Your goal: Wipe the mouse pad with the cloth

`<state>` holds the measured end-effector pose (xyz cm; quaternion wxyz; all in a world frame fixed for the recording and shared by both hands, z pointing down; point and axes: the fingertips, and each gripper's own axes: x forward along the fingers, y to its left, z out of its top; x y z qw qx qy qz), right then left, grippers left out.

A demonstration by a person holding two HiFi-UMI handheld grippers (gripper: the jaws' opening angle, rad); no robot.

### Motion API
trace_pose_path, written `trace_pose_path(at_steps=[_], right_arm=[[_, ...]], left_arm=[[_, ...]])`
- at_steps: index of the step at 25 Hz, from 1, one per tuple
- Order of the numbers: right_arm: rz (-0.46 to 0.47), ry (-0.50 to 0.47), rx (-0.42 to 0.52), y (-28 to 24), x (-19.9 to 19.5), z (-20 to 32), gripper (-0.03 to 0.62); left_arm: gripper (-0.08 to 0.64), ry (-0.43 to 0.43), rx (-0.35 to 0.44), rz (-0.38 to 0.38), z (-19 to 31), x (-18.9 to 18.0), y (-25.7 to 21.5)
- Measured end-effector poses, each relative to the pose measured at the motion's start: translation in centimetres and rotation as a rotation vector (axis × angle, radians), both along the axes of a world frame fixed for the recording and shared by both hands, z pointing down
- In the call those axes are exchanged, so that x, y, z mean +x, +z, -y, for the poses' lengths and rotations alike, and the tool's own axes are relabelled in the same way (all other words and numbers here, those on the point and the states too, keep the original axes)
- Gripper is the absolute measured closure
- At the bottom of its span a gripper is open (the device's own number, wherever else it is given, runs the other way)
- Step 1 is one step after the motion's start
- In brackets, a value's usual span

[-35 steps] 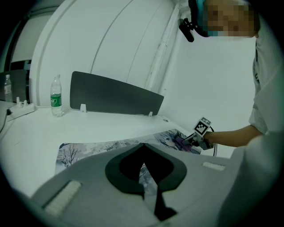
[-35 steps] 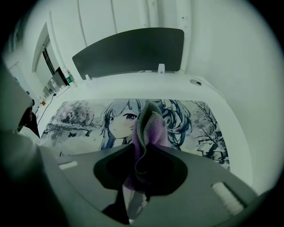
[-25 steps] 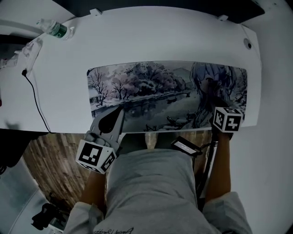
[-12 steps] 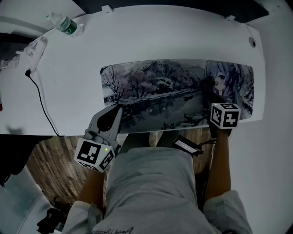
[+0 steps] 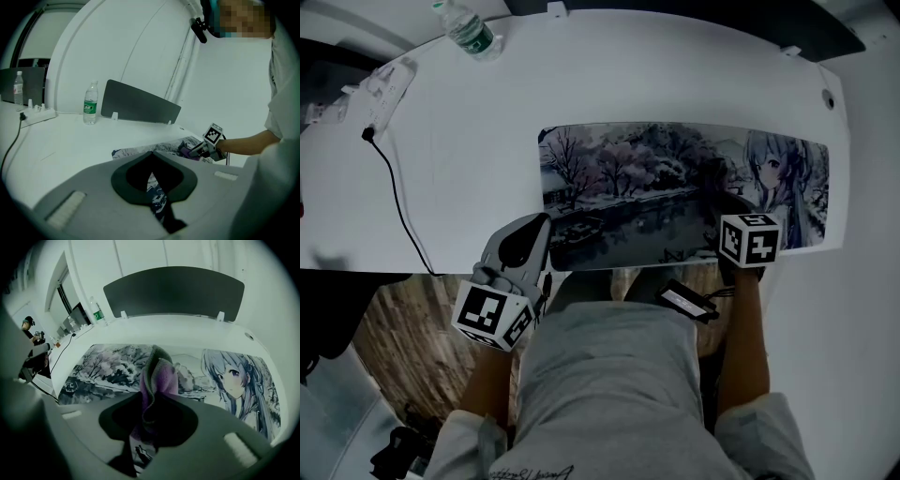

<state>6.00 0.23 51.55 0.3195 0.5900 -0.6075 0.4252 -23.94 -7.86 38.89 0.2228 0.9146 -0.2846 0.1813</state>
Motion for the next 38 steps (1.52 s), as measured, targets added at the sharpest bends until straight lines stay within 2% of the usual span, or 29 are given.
trace_pose_path(at_steps=[10, 16, 28, 38], right_arm=[[0.076, -0.078, 0.013, -0.2, -7.9, 2.3, 0.499], [0.133, -0.169, 0.018, -0.3, -13.1, 3.8, 0.499], [0.269, -0.341, 0.018, -0.5, -23.3, 6.7, 0.499], [0.333, -0.489, 0.015, -0.5, -30.3, 7.9, 0.499]], left_arm=[[0.541, -0.032, 0.008, -0.018, 0.5, -3.1, 0.2], [0.541, -0.076, 0.007, -0.028, 0.5, -5.4, 0.4], [0.541, -0.2, -0.011, -0.013, 0.3, -10.8, 1.1], [0.541, -0.3, -0.026, 0.009, -0.3, -14.4, 1.0]])
